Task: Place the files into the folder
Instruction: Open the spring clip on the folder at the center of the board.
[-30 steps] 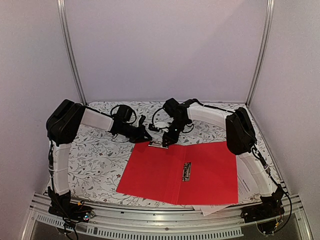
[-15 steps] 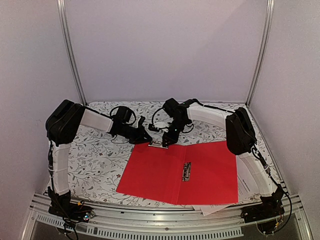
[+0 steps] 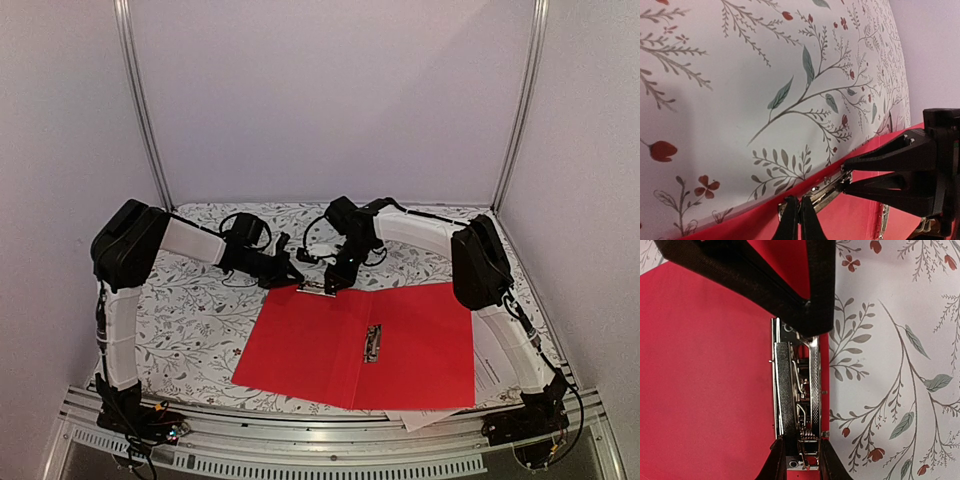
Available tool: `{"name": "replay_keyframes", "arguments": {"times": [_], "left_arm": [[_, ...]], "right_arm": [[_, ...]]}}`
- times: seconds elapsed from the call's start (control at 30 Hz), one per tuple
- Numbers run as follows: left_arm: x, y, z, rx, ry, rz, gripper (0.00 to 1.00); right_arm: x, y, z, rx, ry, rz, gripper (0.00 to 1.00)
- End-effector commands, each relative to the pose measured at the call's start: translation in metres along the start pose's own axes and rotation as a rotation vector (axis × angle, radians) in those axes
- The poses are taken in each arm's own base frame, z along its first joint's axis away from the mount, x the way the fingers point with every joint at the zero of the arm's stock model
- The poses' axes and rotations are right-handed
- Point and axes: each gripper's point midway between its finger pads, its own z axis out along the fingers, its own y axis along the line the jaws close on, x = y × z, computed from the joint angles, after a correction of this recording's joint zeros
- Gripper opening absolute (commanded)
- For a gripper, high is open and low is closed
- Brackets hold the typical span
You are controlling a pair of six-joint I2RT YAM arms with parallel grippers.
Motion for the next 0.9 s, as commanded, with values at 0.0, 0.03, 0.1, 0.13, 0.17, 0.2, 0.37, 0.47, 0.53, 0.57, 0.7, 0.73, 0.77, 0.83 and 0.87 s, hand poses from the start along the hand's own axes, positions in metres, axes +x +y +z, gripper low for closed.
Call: {"name": "replay_keyframes", "arguments": {"times": [0.0,0.03,0.1,0.13,0.17,0.2,0.37,0.47,0.53,0.57,0.7,0.73,0.77,0.83,0.87], "left_arm": [[0.024,0.028,-0.004,-0.131,0.048,-0.028,0.0],[0.028,0.033,-0.004,-0.152,0.055,-0.034,0.0],[0.037,0.043,-0.003,-0.196,0.069,-0.045,0.0],[0.041,0.047,-0.003,-0.215,0.074,-0.049,0.0],[0.045,0.051,-0.003,-0.233,0.08,-0.05,0.0],[0.05,0.055,-0.002,-0.25,0.088,-0.053,0.0],[0.066,0.068,0.003,-0.326,0.129,-0.048,0.0],[0.071,0.073,0.003,-0.38,0.143,-0.031,0.0],[0.074,0.078,0.001,-0.419,0.153,-0.024,0.0],[0.076,0.079,0.0,-0.434,0.16,-0.021,0.0],[0.084,0.085,-0.004,-0.485,0.183,-0.016,0.0],[0.085,0.085,-0.005,-0.485,0.184,-0.016,0.0],[0.086,0.085,-0.005,-0.482,0.188,-0.018,0.0],[0.088,0.086,-0.004,-0.478,0.196,-0.023,0.0],[0.089,0.087,-0.003,-0.476,0.204,-0.029,0.0]], "right_arm": [[0.048,-0.001,0.034,0.017,0.171,0.02,0.11],[0.048,-0.001,0.034,0.018,0.172,0.021,0.11],[0.049,-0.002,0.035,0.02,0.174,0.022,0.11],[0.049,-0.002,0.034,0.019,0.175,0.023,0.11],[0.049,-0.002,0.034,0.02,0.175,0.023,0.11],[0.049,-0.001,0.034,0.021,0.177,0.024,0.11],[0.051,-0.002,0.034,0.022,0.182,0.025,0.1],[0.051,-0.002,0.034,0.025,0.182,0.025,0.1],[0.051,-0.002,0.034,0.027,0.185,0.024,0.09],[0.051,-0.002,0.034,0.028,0.186,0.024,0.09],[0.051,-0.003,0.034,0.028,0.186,0.025,0.09],[0.052,-0.003,0.034,0.028,0.186,0.026,0.09],[0.051,-0.003,0.034,0.031,0.186,0.027,0.09],[0.052,-0.003,0.034,0.031,0.186,0.028,0.09],[0.052,-0.003,0.034,0.031,0.187,0.029,0.09]]}}
